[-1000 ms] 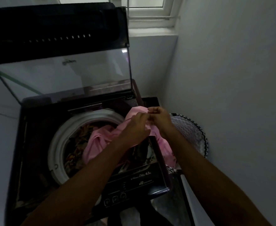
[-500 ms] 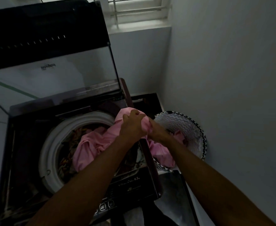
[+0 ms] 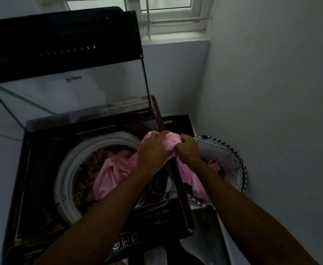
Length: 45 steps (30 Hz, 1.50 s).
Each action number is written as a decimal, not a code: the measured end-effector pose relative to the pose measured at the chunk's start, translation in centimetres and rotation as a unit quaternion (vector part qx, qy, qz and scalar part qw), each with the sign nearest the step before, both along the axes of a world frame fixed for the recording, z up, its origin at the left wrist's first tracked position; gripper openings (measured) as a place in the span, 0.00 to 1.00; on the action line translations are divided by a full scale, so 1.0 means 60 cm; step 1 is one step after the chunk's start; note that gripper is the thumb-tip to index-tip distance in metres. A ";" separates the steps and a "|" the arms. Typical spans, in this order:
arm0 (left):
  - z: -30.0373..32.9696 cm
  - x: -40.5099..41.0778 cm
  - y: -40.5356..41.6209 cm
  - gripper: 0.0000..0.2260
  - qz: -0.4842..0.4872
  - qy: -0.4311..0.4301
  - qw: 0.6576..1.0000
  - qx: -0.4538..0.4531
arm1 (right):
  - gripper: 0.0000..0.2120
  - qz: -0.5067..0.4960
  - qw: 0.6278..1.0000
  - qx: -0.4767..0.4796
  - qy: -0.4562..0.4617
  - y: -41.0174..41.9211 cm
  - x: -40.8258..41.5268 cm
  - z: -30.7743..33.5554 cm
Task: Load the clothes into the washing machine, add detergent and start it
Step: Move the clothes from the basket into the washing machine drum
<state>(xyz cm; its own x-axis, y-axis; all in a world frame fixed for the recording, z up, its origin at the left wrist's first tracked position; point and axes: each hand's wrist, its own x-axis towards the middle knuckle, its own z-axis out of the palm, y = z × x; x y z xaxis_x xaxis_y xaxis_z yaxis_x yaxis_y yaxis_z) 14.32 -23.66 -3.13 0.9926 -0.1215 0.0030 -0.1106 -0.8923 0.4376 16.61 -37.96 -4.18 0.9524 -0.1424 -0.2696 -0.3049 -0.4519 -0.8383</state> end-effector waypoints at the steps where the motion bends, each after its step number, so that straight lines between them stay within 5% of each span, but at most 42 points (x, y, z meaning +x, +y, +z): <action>1: 0.009 -0.003 0.008 0.31 0.022 0.004 0.999 -0.037 | 0.07 -0.001 1.000 0.009 -0.014 0.011 0.004 0.005; 4: 0.033 -0.013 0.039 0.29 0.062 0.005 0.992 -0.107 | 0.01 0.007 0.999 0.027 -0.043 0.049 0.006 0.033; 17: 0.039 -0.078 0.226 0.26 0.145 -0.008 0.983 -0.116 | 0.06 0.112 0.989 0.068 -0.073 0.245 -0.020 0.038; 27: 0.018 -0.133 0.337 0.24 0.206 0.007 0.976 -0.074 | 0.11 0.181 0.969 0.164 0.024 0.370 -0.063 -0.006; 39: -0.009 -0.164 0.394 0.25 0.179 0.118 0.971 -0.106 | 0.06 0.297 0.954 0.001 0.032 0.416 -0.087 -0.082; 43: -0.012 -0.158 0.387 0.15 0.177 0.113 0.972 -0.106 | 0.15 0.357 0.920 -0.144 0.067 0.412 -0.081 -0.081; 45: -0.014 -0.152 0.381 0.15 0.176 0.116 0.971 -0.109 | 0.28 0.368 0.919 -0.127 0.055 0.414 -0.077 -0.064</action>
<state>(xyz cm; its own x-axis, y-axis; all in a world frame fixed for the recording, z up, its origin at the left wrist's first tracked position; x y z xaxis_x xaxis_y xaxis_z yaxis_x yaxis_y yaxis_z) 5.21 -0.78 -3.98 0.9495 0.2038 -0.2384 0.3088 -0.7408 0.5966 12.01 -13.14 -8.02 0.7847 0.4583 -0.4174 0.0849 -0.7464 -0.6600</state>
